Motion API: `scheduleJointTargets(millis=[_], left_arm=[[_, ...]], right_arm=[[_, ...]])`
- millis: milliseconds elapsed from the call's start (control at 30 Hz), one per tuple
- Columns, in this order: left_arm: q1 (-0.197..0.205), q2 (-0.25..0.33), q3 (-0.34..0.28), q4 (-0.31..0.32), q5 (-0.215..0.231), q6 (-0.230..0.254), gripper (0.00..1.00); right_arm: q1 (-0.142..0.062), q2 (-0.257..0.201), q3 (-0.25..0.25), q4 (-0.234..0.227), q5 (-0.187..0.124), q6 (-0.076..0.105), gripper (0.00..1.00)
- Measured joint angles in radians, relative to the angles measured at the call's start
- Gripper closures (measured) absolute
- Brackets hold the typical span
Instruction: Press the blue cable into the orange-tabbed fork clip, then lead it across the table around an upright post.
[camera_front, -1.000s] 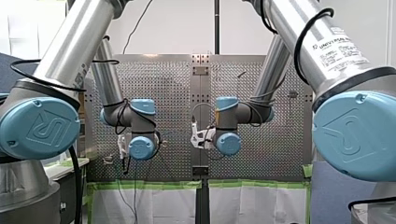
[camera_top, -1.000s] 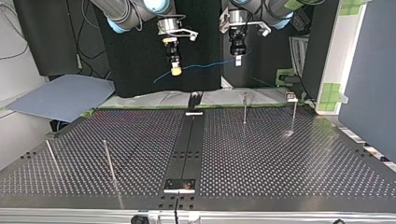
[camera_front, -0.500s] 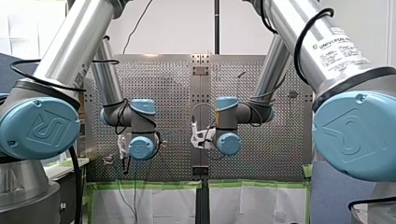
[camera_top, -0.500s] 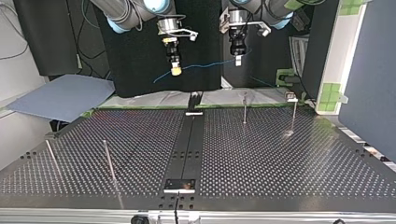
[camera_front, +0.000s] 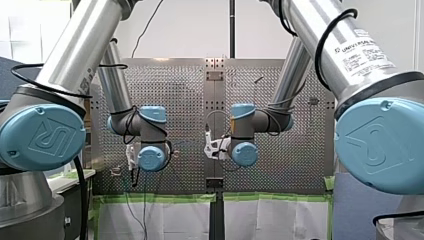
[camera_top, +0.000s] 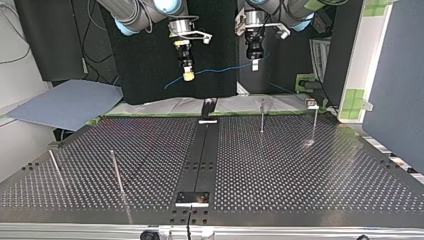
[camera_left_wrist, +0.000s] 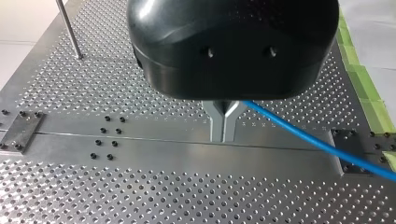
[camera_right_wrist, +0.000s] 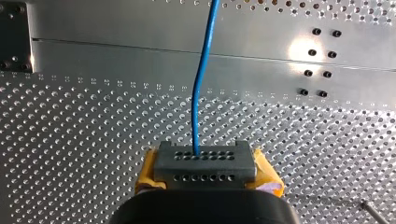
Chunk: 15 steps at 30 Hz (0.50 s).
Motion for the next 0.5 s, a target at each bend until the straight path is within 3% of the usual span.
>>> scheduleJointTargets(millis=[500], left_arm=[[0.004,-0.011,0.001,-0.008,0.006,0.005,1.00]], right_arm=[[0.000,-0.001,0.000,0.000,0.000,0.000,1.00]])
